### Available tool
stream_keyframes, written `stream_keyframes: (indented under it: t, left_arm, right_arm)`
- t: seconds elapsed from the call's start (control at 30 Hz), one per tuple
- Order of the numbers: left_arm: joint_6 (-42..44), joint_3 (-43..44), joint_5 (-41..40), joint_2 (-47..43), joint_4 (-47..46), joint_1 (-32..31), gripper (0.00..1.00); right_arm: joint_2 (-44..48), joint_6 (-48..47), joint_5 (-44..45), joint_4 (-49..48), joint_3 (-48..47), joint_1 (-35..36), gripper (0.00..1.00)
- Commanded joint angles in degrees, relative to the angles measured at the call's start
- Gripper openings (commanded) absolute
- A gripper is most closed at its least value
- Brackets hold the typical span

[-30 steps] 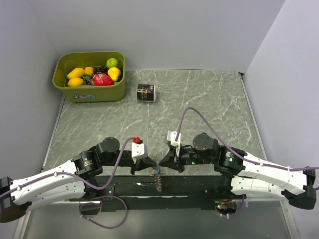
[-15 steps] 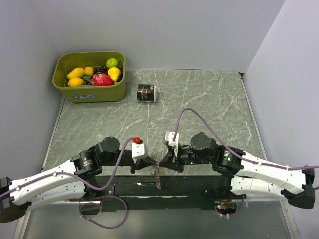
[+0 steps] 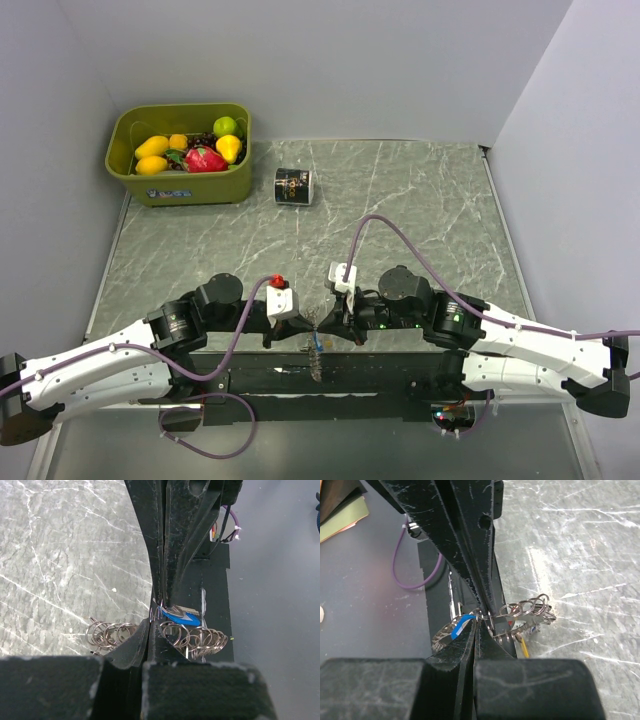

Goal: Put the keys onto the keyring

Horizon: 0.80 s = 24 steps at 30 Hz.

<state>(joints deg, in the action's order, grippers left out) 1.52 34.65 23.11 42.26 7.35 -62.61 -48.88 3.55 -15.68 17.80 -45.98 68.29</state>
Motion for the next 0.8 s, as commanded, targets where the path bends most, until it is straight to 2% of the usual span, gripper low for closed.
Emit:
stream_keyframes:
  t: [0.0,0.53,0.77]
  left_arm:
    - [0.7,2.6,1.8,-1.2,-4.1,-0.2,0.01]
    - [1.1,2.4,-0.8,-1.0,-3.0,-0.4,0.01]
    - [1.2,2.3,0.2,-1.4,-3.5,-0.5,0.01]
  right_arm:
    - [-0.2,0.1,1.5,-1.0,-1.8,0.3,0.0]
    - [-0.2,0.0,-2.8,-1.5,-1.5,0.3,0.0]
    - [-0.1,0.9,-0.2,-1.5,-0.3,0.3,0.0]
